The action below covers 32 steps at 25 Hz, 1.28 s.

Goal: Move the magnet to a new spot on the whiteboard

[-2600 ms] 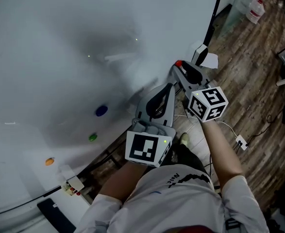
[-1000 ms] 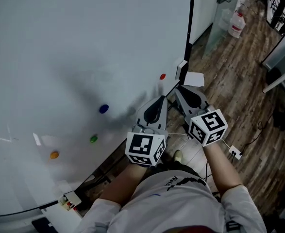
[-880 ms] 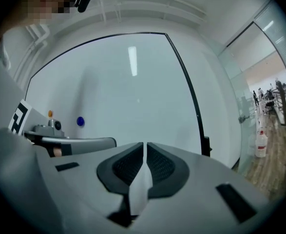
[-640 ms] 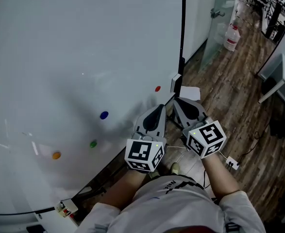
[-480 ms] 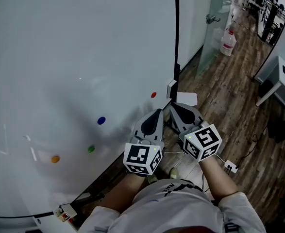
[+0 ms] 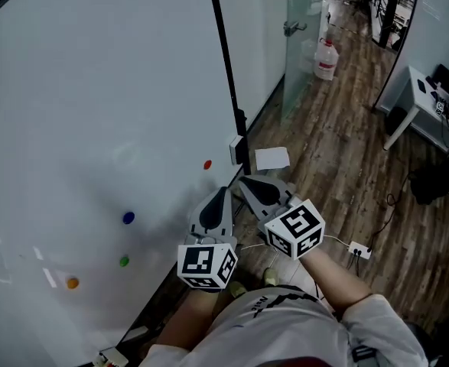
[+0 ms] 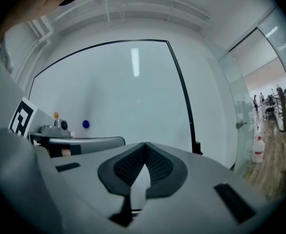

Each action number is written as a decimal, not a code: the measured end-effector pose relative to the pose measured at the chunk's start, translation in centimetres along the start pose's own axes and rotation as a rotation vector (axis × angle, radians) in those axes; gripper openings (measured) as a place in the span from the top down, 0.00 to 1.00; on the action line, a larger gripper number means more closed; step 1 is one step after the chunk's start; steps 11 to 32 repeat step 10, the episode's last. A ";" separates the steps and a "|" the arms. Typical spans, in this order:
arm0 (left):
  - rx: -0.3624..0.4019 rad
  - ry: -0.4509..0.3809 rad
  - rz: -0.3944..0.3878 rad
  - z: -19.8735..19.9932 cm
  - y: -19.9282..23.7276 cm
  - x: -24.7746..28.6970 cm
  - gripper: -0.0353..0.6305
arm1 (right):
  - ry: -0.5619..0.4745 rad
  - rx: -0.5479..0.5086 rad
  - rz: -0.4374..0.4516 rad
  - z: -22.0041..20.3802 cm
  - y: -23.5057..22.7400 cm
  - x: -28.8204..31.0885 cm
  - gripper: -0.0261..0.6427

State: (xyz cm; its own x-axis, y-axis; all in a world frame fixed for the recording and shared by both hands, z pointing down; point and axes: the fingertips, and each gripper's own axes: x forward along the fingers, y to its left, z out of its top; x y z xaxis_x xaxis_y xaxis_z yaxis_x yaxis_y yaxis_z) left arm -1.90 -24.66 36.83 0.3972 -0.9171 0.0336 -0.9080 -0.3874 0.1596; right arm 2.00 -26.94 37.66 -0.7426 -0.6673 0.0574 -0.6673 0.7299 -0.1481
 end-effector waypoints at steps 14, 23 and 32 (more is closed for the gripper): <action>0.004 -0.011 -0.031 -0.4 -0.9 1.9 0.93 | 0.015 -0.023 -0.021 -0.6 -1.8 -0.7 0.94; 0.004 -0.011 -0.031 -0.4 -0.9 1.9 0.93 | 0.015 -0.023 -0.021 -0.6 -1.8 -0.7 0.94; 0.004 -0.011 -0.031 -0.4 -0.9 1.9 0.93 | 0.015 -0.023 -0.021 -0.6 -1.8 -0.7 0.94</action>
